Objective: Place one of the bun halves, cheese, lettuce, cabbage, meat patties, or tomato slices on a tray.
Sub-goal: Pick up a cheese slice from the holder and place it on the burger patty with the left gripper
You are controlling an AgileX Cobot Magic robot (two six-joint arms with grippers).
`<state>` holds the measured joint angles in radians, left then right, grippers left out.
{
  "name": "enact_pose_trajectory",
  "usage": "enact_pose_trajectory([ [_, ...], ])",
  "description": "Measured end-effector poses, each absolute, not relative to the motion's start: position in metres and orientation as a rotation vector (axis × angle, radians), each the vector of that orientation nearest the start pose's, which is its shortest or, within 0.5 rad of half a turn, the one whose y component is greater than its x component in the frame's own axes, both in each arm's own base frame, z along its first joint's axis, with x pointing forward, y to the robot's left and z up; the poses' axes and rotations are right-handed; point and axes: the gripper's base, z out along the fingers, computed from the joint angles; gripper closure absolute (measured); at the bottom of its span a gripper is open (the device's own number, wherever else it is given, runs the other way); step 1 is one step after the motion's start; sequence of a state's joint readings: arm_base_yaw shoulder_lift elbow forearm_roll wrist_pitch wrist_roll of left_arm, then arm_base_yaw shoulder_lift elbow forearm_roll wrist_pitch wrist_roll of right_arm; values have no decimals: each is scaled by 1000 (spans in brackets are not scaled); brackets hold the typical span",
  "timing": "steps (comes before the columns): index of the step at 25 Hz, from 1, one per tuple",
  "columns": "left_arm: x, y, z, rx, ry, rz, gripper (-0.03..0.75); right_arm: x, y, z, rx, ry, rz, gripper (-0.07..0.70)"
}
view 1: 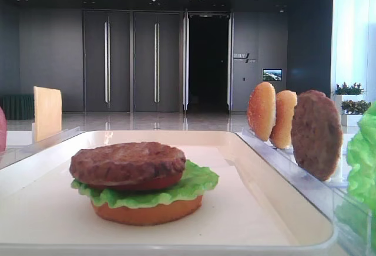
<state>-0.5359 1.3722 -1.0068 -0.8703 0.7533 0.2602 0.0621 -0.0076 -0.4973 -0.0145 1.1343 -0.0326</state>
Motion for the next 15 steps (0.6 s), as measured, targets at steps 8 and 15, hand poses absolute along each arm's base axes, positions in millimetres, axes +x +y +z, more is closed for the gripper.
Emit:
enact_pose_trajectory([
  [8,216,-183,280,394,2513,-1083,682,-9,-2,271,-102,2110,2,282],
  [15,207,-182,255,364,2447,-1185,682,-9,-2,271,-117,2110,10,283],
])
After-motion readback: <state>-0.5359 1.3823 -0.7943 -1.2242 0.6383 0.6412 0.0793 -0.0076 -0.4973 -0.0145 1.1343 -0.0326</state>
